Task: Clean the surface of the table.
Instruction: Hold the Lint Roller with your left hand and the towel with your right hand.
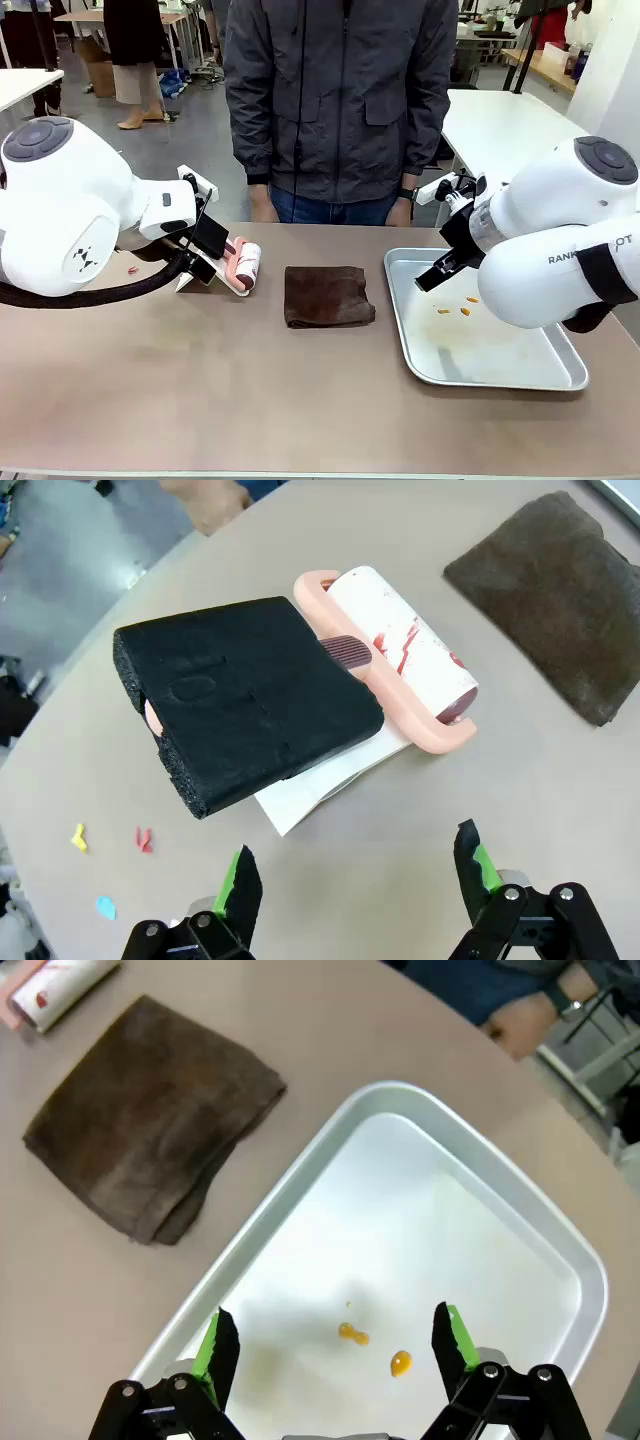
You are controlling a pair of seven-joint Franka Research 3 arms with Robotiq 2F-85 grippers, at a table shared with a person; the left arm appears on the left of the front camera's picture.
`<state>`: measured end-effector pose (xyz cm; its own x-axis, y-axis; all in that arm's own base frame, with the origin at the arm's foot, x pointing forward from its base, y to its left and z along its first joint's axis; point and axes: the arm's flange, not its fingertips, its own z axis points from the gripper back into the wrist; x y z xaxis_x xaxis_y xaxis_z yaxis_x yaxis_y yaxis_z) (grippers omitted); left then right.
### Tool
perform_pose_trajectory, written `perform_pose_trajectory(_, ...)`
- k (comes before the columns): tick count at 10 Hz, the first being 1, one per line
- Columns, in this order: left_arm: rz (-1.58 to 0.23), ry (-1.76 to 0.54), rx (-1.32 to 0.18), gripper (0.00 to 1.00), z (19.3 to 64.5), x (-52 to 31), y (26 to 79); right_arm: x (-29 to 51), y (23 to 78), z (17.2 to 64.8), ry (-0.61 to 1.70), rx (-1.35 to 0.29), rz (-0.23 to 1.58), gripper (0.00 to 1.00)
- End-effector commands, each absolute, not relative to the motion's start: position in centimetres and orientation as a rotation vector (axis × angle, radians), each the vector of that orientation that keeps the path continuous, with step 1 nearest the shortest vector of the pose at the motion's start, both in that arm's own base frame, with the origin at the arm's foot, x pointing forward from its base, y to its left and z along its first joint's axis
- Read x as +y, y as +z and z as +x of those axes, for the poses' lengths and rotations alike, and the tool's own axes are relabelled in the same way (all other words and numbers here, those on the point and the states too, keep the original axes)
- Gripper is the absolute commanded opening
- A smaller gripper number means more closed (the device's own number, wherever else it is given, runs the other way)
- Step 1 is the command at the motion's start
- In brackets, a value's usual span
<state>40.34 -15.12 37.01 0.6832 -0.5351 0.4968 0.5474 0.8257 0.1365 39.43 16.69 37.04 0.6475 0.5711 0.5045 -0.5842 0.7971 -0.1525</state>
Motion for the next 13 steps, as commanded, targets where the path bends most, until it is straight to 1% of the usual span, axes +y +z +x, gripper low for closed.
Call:
perform_pose_trajectory(1, -0.024, -0.607, -0.550, 1.00, 40.34, -15.12, 37.02, 16.69, 37.05, 39.43, 0.657, -0.565, 0.025, 1.00)
perform_pose_trajectory(13, -0.024, -0.606, -0.549, 1.00, 40.34, -15.11, 37.01, 16.69, 37.04, 39.43, 0.657, -0.565, 0.024, 1.00)
